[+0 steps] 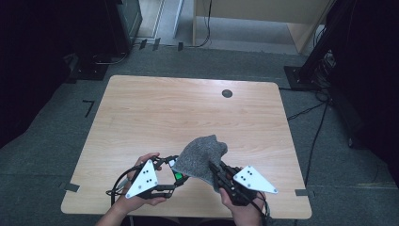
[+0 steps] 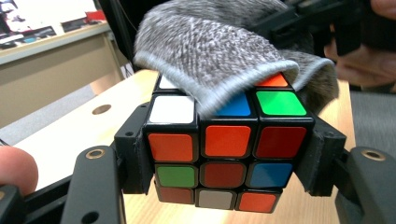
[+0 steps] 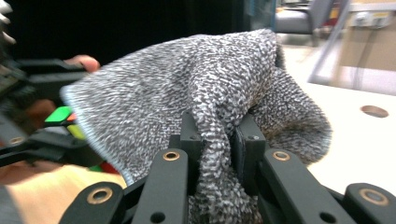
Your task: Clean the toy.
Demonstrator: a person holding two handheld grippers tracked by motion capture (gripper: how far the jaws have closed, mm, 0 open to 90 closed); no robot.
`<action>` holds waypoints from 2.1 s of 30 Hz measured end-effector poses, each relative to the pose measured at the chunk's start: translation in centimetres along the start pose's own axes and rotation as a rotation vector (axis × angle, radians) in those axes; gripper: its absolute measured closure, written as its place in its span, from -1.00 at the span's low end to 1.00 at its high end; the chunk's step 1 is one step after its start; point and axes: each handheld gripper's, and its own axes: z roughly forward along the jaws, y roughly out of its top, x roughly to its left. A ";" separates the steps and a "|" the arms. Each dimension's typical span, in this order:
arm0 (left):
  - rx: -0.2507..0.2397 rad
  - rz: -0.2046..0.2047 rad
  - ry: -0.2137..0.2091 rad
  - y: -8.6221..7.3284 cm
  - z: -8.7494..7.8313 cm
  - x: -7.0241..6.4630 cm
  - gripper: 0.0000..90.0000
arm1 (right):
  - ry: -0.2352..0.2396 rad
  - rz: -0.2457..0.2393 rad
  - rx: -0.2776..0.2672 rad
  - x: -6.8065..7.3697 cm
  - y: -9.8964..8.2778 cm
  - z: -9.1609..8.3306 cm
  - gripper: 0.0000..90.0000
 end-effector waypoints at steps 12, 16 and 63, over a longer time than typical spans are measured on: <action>-0.117 -0.127 -0.059 0.4 -1.1 1.0 -0.24 | 0.154 0.074 0.148 1.0 -2.6 3.1 0.74; -0.069 -0.101 -0.066 0.1 -0.6 0.7 -0.24 | 0.140 0.108 0.012 0.6 -1.1 1.4 0.74; -0.150 -0.310 -0.086 -0.6 0.0 1.3 -0.24 | 0.246 0.171 0.084 2.9 -3.4 3.8 0.73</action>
